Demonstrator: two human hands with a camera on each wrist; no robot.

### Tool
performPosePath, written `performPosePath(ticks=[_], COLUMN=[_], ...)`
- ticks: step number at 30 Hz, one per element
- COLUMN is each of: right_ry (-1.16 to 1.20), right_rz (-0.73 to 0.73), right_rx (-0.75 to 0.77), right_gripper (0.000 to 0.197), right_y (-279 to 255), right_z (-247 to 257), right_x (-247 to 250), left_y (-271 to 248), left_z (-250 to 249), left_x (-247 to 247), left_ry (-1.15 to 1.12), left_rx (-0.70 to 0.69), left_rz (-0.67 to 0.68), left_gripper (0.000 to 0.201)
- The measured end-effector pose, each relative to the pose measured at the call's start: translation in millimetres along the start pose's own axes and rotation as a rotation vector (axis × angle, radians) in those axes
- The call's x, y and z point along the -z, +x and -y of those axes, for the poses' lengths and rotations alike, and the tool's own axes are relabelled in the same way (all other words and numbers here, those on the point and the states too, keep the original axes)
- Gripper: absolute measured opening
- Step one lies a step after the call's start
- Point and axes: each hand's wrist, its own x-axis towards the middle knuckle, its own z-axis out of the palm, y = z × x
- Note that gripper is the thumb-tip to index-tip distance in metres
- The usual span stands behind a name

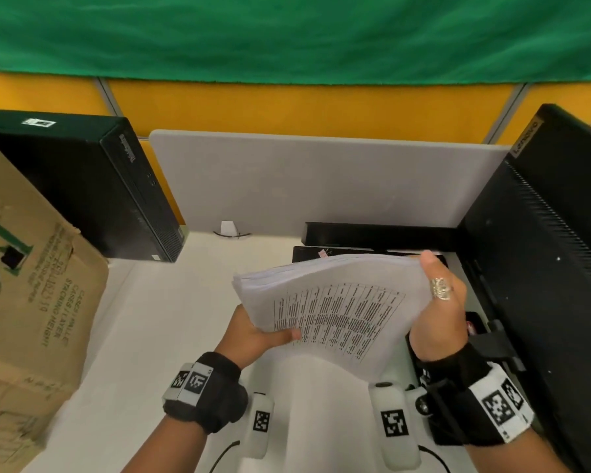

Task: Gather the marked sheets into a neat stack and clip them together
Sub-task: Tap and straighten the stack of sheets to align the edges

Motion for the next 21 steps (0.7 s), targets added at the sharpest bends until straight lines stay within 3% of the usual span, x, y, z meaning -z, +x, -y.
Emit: performPosePath(ticks=[5,9,12,14,16,17,19,21], right_ry=[-0.004,-0.063,0.017,-0.083,-0.193,-0.229,-0.258,-0.239], right_rz=[0.048,0.222,0.381,0.415,0.416,0.389,0.294,0.247], right_rx=[0.047,0.142,0.035,-0.071,-0.127,-0.132,-0.136,-0.15], right_gripper=[0.042,0.014,0.077,0.094,0.075,0.061,0.042,0.037], right_y=[3,6,9,9,4,2,-2,-4], right_z=[-3,-2,-14,-24,-35,-40,-48,-52], right_x=[5,16,31,37,37,34,27,20], left_y=[-1,-2,-5,-9,-15,-18,-22,-23], left_z=[-12,-15,-22,-32,-47,-56,-70,-79], left_x=[-3,-4,0,6,8,4,-9,-24], left_ry=[-0.028,-0.054,-0.099,-0.142,-0.144,-0.158,-0.197,-0.268], left_rx=[-0.009,-0.012,-0.007,-0.04,-0.14,-0.21,-0.325,-0.33], left_rz=[0.009,-0.022,-0.063,-0.068,-0.124,-0.184,-0.347,-0.514], left_gripper=[0.051,0.05,0.046,0.058,0.078,0.078,0.063,0.043])
